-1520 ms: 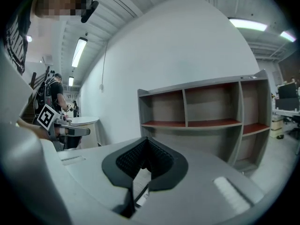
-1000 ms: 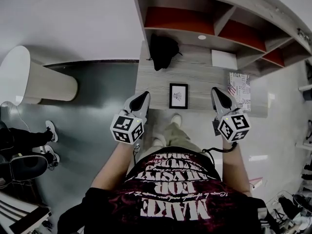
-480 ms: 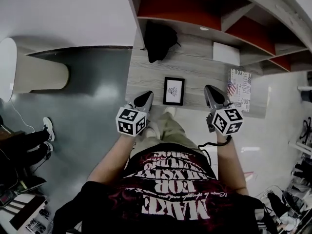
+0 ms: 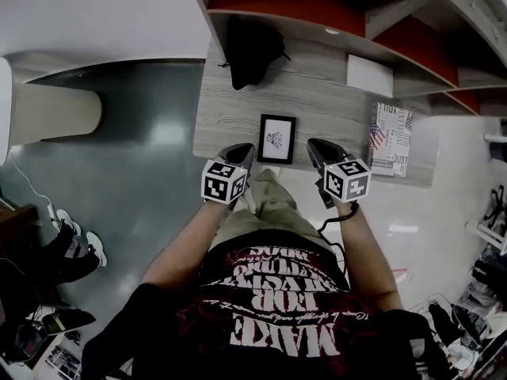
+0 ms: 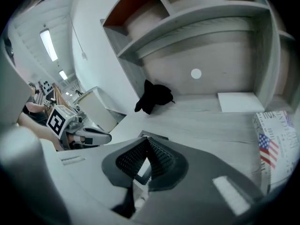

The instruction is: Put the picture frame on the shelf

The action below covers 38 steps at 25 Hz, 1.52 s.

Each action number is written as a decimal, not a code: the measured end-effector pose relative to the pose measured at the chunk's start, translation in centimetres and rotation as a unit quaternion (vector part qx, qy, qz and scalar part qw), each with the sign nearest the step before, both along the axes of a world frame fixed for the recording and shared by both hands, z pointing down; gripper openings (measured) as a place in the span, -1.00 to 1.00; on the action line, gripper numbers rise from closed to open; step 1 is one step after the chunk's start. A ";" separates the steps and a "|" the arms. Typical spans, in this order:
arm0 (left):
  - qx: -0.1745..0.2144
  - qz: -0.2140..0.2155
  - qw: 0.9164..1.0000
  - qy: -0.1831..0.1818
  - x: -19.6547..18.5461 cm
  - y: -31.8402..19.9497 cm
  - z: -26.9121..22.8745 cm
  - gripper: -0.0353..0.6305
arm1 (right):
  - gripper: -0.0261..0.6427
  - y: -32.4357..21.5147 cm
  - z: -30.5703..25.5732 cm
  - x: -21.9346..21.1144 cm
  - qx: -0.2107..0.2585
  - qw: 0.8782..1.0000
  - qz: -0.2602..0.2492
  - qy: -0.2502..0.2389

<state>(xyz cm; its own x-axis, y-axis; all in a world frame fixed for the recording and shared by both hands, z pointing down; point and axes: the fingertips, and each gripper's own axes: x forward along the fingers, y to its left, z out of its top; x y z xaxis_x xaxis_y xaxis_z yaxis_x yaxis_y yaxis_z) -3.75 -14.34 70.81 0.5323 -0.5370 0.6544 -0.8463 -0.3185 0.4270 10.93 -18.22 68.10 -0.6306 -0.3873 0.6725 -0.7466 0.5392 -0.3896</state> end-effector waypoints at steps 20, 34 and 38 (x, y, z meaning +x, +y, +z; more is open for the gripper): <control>-0.085 0.049 0.995 -0.008 2.6 1.6 8.2 -0.49 | -0.38 4.2 12.0 -2.6 -0.134 0.990 -0.016 0.037; -0.091 0.043 0.995 -0.015 3.3 0.2 6.4 -0.56 | -0.52 3.4 10.6 -2.3 -0.090 0.993 -0.015 0.081; -0.066 0.029 0.997 -0.016 3.5 -1.2 4.0 -0.56 | -0.53 1.8 8.1 -2.1 -0.065 0.995 -0.003 0.070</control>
